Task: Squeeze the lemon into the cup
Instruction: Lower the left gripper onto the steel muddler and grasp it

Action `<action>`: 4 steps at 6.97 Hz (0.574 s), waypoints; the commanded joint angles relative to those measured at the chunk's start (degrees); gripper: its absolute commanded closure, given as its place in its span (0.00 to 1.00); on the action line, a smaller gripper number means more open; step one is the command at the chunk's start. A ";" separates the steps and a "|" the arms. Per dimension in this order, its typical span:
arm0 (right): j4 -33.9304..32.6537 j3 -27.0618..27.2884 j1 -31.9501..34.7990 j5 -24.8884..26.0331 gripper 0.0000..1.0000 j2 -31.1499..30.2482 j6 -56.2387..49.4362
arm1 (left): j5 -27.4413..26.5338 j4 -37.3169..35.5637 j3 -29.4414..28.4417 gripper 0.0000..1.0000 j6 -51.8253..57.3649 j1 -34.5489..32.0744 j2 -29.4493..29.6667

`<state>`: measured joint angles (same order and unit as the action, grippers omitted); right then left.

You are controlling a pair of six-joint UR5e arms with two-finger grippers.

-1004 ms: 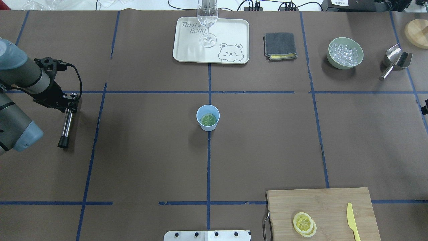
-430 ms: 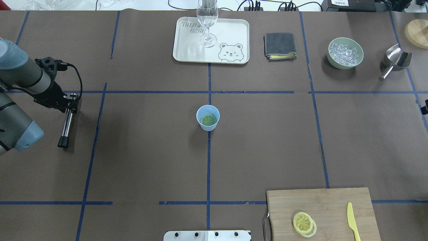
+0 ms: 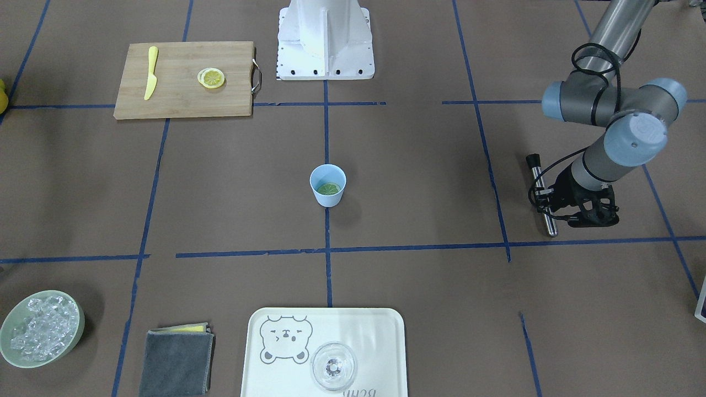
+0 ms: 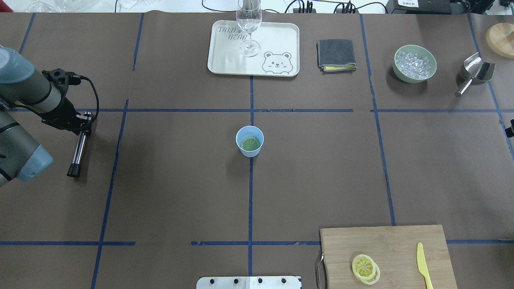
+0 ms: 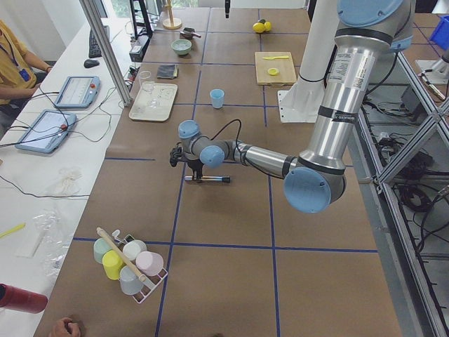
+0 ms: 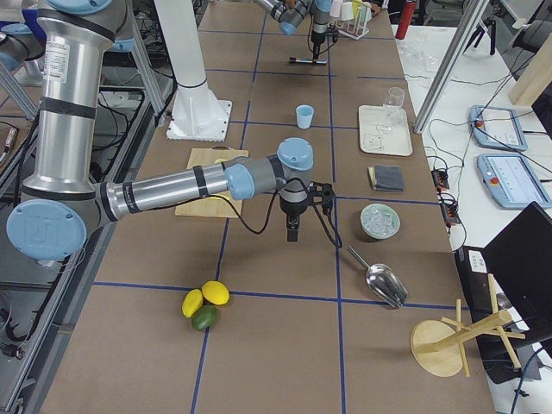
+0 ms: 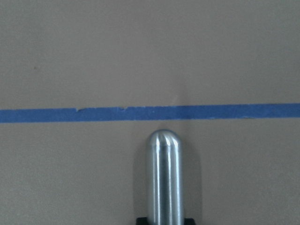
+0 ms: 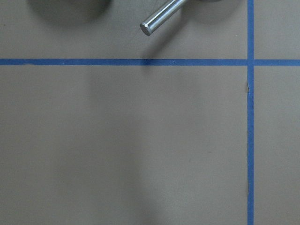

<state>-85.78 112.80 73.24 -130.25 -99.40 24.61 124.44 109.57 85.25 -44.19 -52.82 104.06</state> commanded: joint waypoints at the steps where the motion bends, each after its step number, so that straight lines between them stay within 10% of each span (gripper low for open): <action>1: 0.00 0.23 0.06 -0.09 0.00 0.00 0.00 | -0.07 -0.32 3.40 1.00 0.24 -0.09 -0.52; 4: 0.00 0.32 0.06 -0.09 0.00 0.00 0.35 | -0.07 -2.58 17.71 1.00 0.42 -2.45 -1.84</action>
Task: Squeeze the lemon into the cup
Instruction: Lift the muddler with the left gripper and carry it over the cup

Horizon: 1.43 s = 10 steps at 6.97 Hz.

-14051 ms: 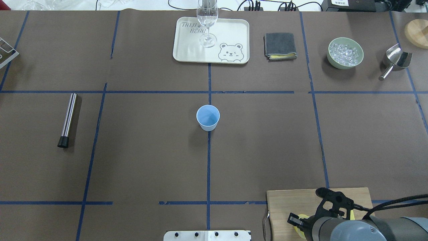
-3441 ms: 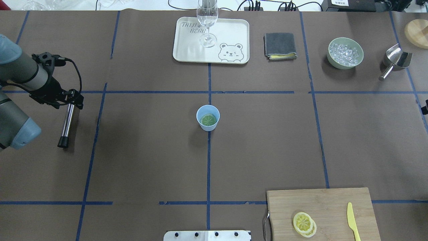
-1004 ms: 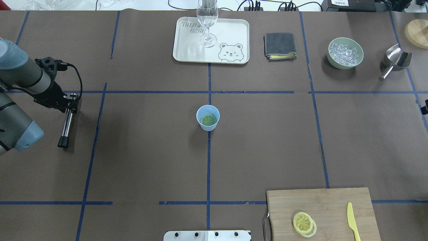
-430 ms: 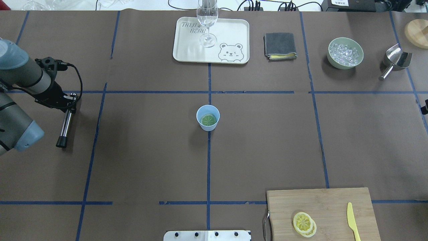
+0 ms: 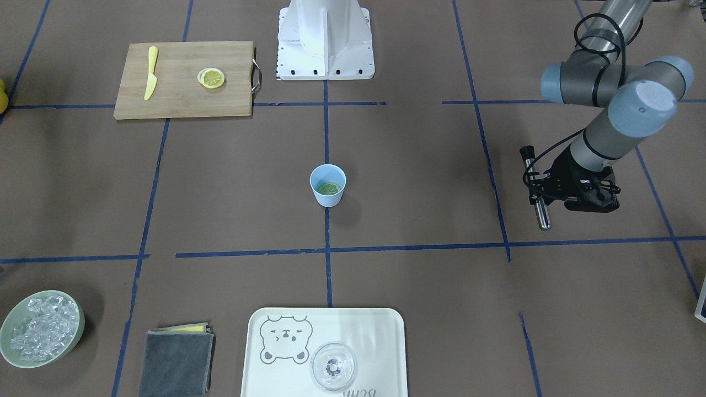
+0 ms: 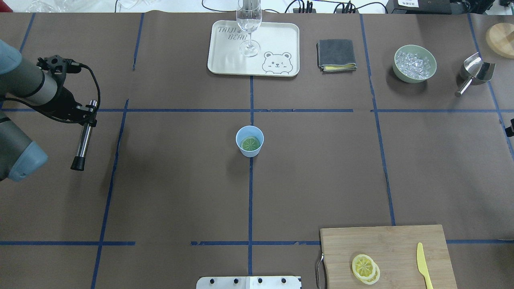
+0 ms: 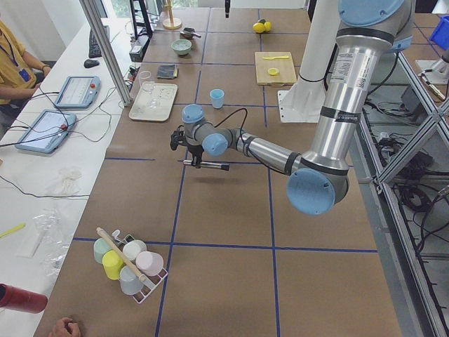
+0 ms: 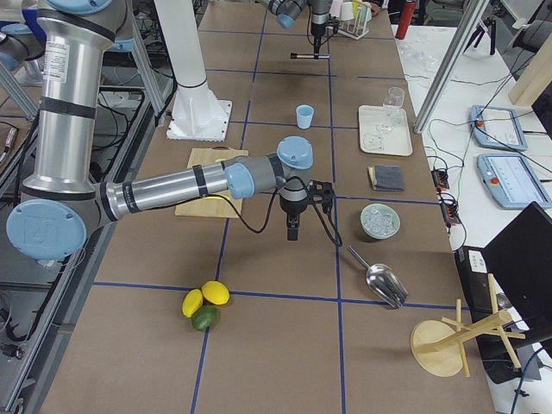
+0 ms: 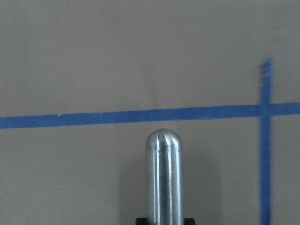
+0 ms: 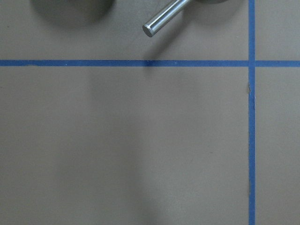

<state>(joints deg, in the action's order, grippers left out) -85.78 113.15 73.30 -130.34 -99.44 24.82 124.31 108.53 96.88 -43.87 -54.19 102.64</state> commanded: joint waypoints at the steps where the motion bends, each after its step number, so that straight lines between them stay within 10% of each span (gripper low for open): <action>1: 0.00 -0.04 0.00 0.00 0.00 0.03 0.22 | -0.29 -5.39 11.17 1.00 -0.42 -1.18 0.01; 8: 0.09 1.37 0.00 0.00 0.00 0.73 0.22 | -27.52 -5.08 22.12 1.00 -2.43 11.82 21.15; 10: 0.17 1.90 0.27 0.00 0.00 0.73 0.31 | -40.17 10.18 22.40 1.00 -3.85 18.71 20.58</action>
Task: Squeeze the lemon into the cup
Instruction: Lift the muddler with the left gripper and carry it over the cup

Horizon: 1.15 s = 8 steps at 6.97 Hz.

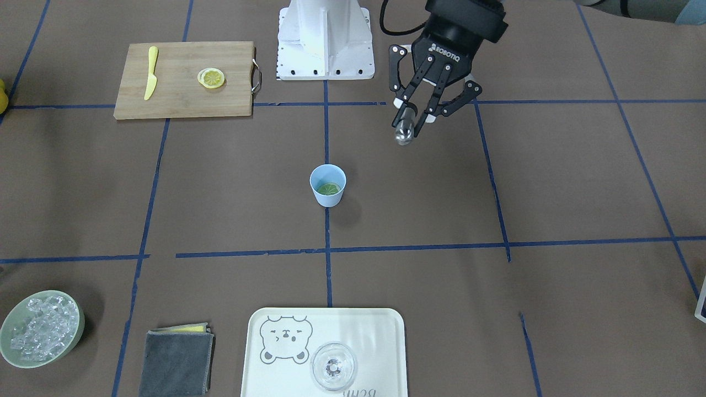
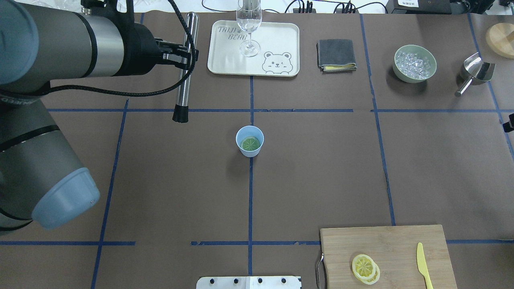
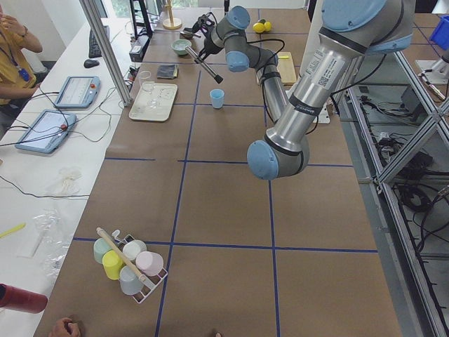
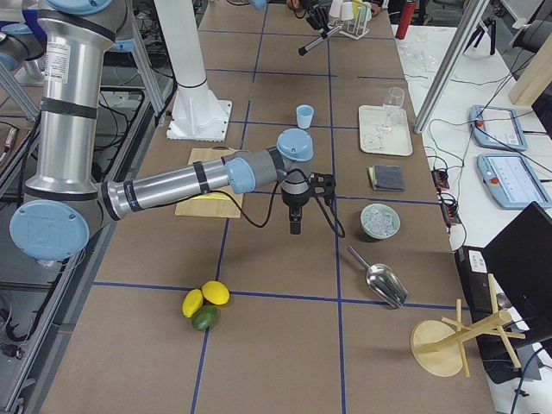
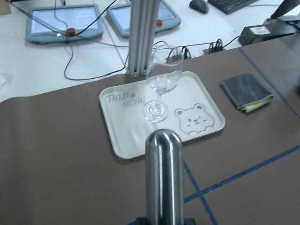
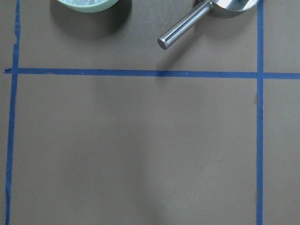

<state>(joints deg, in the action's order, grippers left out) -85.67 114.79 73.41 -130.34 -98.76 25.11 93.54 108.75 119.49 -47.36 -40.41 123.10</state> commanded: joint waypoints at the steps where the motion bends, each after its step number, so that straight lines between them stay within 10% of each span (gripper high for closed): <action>1: 0.07 0.17 0.15 0.09 0.00 0.14 0.03 | -25.18 25.65 -5.62 1.00 -0.28 12.12 -3.09; 3: 0.07 0.17 0.77 0.09 0.00 0.14 0.03 | -35.43 47.27 -16.45 1.00 4.26 17.11 -4.62; 8: 0.07 0.25 1.12 0.26 0.00 0.06 0.03 | -55.83 57.37 -25.44 1.00 11.58 27.05 -4.36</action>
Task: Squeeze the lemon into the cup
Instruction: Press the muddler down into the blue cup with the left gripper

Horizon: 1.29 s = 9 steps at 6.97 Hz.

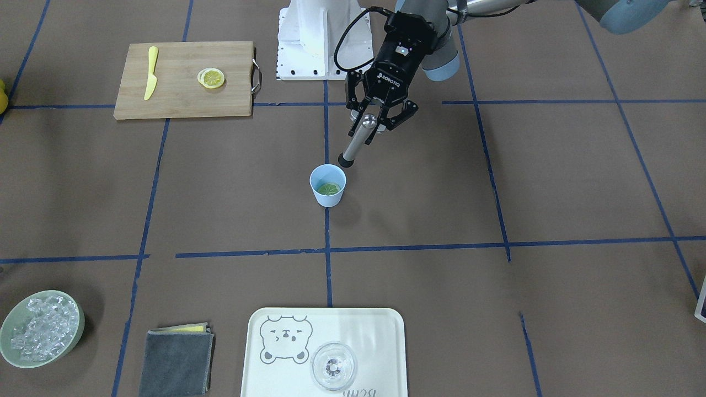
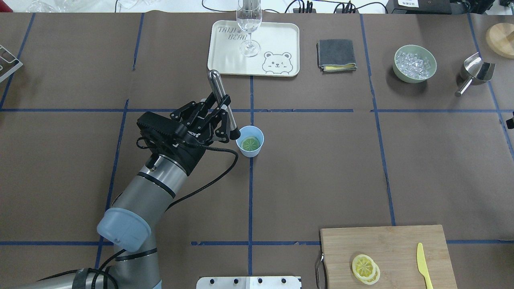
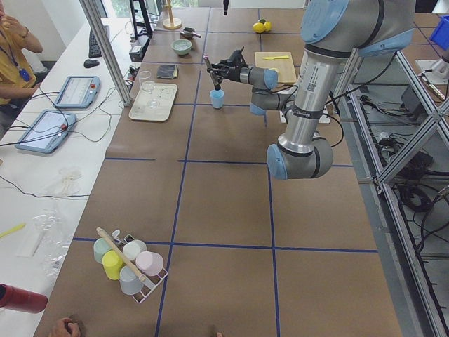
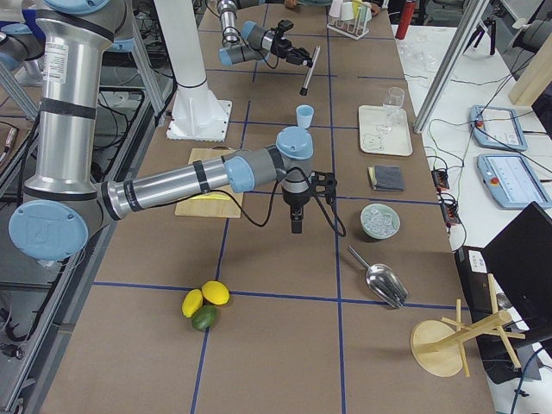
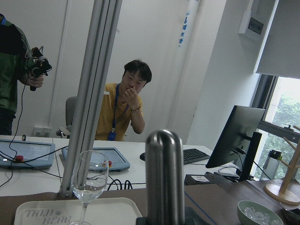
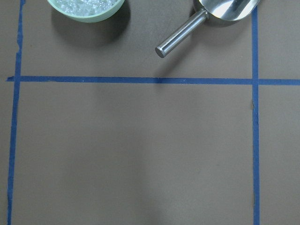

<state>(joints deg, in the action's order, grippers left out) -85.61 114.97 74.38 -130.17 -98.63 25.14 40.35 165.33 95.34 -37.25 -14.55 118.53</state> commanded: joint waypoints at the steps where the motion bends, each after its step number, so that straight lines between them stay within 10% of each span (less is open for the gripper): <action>1: 0.01 0.08 0.32 0.09 0.00 -0.16 0.00 | -4.13 0.69 -1.73 1.00 1.57 1.28 1.08; 9: -0.08 -0.45 0.32 0.18 0.00 -0.34 -0.26 | -5.20 0.78 -11.66 1.00 2.27 1.37 8.39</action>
<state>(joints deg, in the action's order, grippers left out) -85.67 114.57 74.71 -129.96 -98.97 24.92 35.16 166.10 84.70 -34.98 -13.20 126.55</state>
